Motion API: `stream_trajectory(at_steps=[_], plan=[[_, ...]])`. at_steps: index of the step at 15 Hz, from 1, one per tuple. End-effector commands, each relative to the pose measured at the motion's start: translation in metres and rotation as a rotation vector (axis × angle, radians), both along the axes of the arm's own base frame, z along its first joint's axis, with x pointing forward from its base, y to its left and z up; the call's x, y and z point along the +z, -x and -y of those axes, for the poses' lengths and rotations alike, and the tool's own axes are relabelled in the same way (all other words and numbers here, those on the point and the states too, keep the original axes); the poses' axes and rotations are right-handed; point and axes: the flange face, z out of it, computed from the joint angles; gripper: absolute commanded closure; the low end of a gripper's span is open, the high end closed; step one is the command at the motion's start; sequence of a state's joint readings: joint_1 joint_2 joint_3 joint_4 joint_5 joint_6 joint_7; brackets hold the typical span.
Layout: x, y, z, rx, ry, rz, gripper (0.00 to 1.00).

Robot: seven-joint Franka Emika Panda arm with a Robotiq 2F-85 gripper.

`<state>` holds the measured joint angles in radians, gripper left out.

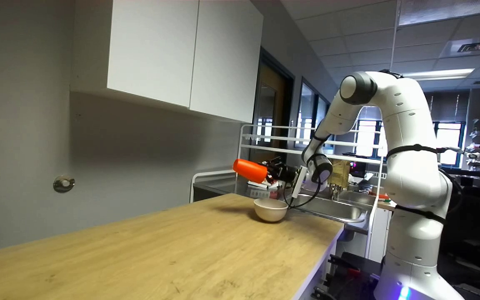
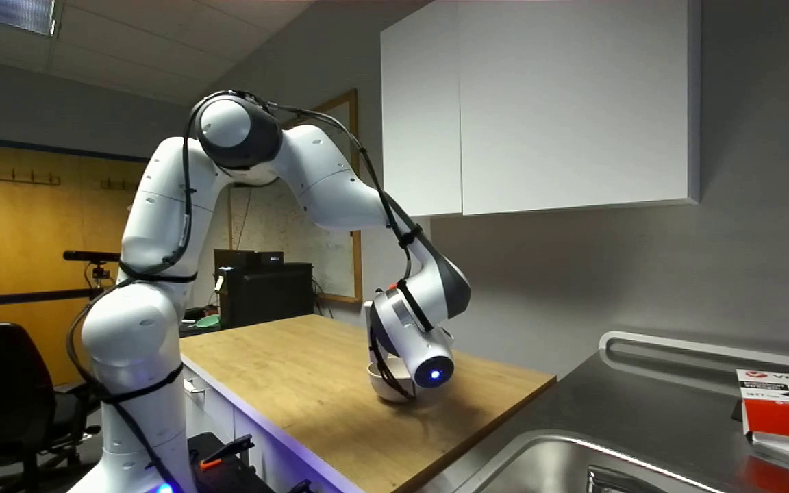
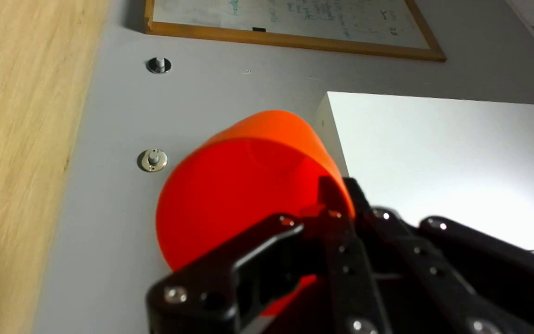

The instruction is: Pour the contents from the orange cup into the white bowl

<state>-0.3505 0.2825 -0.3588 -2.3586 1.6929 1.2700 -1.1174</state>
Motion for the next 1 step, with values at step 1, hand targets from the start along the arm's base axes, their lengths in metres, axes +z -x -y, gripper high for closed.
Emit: stream_trajectory(at_steps=[1], plan=[[0.0042,-0.0035,0.0040,0.036,0.031,0.018,0.98]])
